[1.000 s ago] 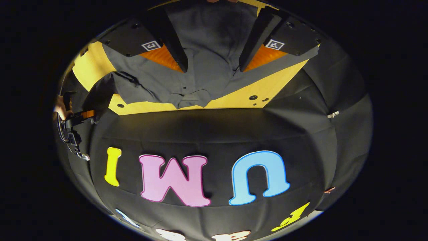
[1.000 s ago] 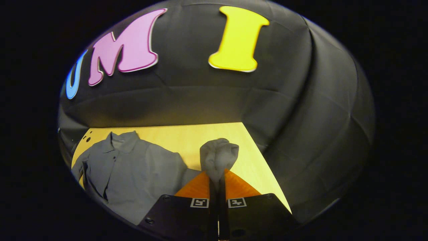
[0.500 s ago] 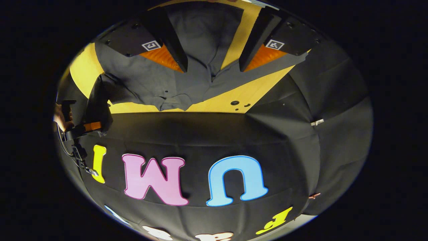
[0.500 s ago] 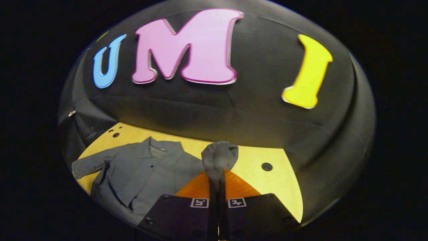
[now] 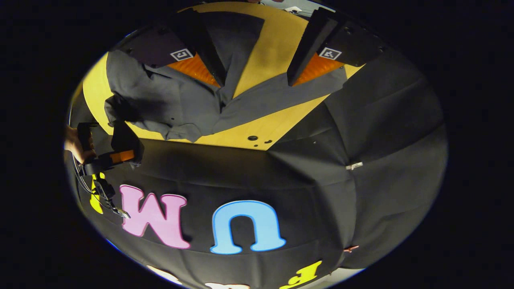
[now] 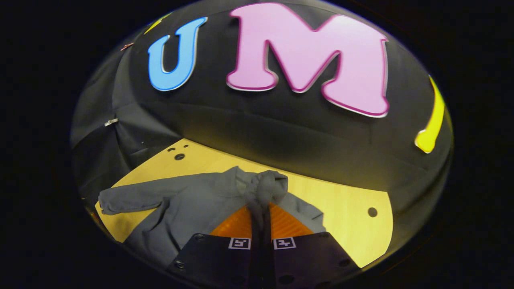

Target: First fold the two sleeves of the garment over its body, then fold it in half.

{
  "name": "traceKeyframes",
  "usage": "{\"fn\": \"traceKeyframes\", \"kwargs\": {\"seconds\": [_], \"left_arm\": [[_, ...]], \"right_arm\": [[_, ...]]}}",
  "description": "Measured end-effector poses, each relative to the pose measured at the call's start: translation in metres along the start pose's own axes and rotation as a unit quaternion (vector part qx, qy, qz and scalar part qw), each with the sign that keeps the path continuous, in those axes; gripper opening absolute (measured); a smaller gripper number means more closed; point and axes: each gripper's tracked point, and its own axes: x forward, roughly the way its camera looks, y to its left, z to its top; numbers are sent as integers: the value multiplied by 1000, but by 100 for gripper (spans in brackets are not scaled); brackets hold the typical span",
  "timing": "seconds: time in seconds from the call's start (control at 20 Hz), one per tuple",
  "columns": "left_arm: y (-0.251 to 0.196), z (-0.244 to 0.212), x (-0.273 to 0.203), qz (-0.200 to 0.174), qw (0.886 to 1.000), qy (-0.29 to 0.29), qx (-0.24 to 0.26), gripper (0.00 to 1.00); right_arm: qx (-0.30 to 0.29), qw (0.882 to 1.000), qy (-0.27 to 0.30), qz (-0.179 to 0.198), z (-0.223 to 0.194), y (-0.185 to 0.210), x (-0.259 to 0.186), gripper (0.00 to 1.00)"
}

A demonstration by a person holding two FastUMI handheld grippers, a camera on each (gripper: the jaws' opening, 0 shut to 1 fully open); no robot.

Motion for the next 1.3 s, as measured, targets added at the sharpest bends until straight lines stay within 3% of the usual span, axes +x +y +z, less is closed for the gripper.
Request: {"fn": "traceKeyframes", "kwargs": {"seconds": [0.3, 0.55, 0.8, 1.0, 1.05, 1.1, 1.3], "left_arm": [[59, -12, 10, 55, 998, 18, -38, 98], [95, -24, 14, 77, 996, 26, -38, 98], [119, -38, 19, 94, 993, 36, -55, 98], [132, -45, 24, 107, 991, 42, -69, 98], [134, -46, 26, 107, 991, 41, -69, 98], [137, -47, 31, 109, 991, 41, -67, 98], [154, -56, 60, 123, 988, 51, -79, 98]], "right_arm": [[-15, 997, 36, 63, -12, 106, 57, 6], [-40, 994, 58, 86, -20, 173, 105, 6], [-58, 989, 98, 89, -51, 205, 138, 6], [-49, 987, 118, 96, -68, 220, 139, 16], [-38, 986, 122, 104, -72, 226, 136, 23], [-29, 986, 122, 114, -72, 230, 130, 13], [-41, 985, 107, 126, -75, 221, 101, 83]]}}
